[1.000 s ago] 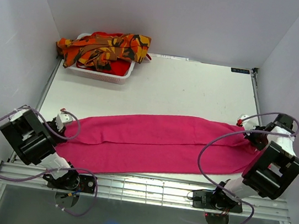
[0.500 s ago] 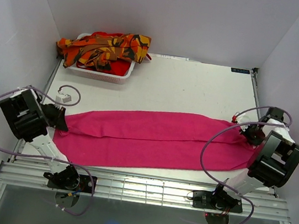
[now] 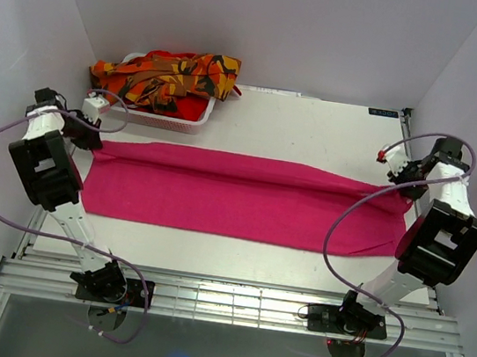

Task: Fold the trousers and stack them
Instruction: Fold the trousers

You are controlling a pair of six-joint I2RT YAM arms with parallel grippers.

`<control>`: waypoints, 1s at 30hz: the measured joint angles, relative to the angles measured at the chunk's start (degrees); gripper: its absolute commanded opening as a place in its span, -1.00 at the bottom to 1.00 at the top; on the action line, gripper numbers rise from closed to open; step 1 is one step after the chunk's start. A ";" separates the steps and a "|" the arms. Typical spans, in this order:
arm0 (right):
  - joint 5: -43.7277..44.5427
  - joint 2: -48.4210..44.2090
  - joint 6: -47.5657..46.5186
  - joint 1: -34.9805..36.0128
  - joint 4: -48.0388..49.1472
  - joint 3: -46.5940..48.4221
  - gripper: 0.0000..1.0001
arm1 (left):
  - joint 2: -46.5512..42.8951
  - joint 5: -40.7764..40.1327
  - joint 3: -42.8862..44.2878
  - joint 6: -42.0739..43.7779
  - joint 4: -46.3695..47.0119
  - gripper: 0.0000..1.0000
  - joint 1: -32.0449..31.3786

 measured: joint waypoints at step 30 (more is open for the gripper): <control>-3.61 -13.57 -18.18 -13.57 1.01 -25.18 -0.84 | -14.97 5.77 -30.08 24.11 -3.65 -0.31 19.15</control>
